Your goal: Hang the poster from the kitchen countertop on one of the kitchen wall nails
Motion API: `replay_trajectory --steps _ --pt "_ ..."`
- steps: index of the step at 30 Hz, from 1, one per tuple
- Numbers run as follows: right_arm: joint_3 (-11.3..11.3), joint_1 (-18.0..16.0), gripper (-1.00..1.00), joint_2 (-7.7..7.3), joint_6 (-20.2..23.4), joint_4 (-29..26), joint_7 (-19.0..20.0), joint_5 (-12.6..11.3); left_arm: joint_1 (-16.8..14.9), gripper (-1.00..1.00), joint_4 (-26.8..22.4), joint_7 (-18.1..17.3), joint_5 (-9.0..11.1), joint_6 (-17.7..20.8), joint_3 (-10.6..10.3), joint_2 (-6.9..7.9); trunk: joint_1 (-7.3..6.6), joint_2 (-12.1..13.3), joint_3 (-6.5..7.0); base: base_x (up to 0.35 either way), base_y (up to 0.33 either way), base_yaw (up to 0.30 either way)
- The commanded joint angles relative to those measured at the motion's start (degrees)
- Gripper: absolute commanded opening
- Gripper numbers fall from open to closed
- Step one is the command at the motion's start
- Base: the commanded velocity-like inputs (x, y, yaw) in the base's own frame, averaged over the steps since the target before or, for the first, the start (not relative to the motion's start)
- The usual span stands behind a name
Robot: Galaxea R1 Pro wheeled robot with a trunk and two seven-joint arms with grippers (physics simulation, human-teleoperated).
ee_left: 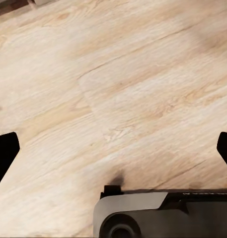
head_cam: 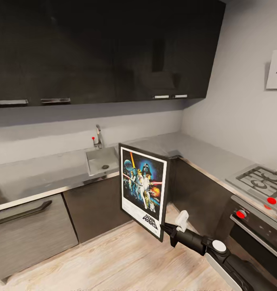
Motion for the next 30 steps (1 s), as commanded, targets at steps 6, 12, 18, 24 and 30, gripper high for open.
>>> replay_trajectory --steps 6,12,18,24,30 --pt "0.26 -0.10 -1.00 -0.05 -0.16 0.05 -0.08 -0.56 0.00 1.00 -0.06 -0.36 -0.60 -0.19 0.33 -0.05 0.02 -0.14 -0.15 -0.203 0.240 0.244" --pt "0.26 -0.13 -1.00 0.27 -0.16 0.05 -0.15 -0.51 0.02 1.00 -0.06 -0.36 -0.60 -0.18 0.33 -0.05 0.02 -0.14 -0.15 -0.209 0.243 0.278" --pt "0.26 -0.14 -1.00 0.37 -0.17 0.05 -0.16 -0.45 0.03 1.00 -0.06 -0.36 -0.60 -0.18 0.38 -0.05 0.02 -0.14 -0.15 -0.210 0.244 0.284" --pt "0.26 -0.11 -1.00 0.39 -0.17 0.05 -0.16 -0.41 0.04 1.00 -0.06 -0.36 -0.60 -0.18 0.41 -0.05 0.02 -0.14 -0.16 -0.210 0.244 0.286" --pt "0.33 -0.12 -1.00 0.39 -0.08 0.05 -0.16 -0.41 0.05 1.00 -0.06 -0.36 -0.55 -0.18 0.42 -0.05 0.02 -0.14 -0.16 -0.210 0.244 0.286"
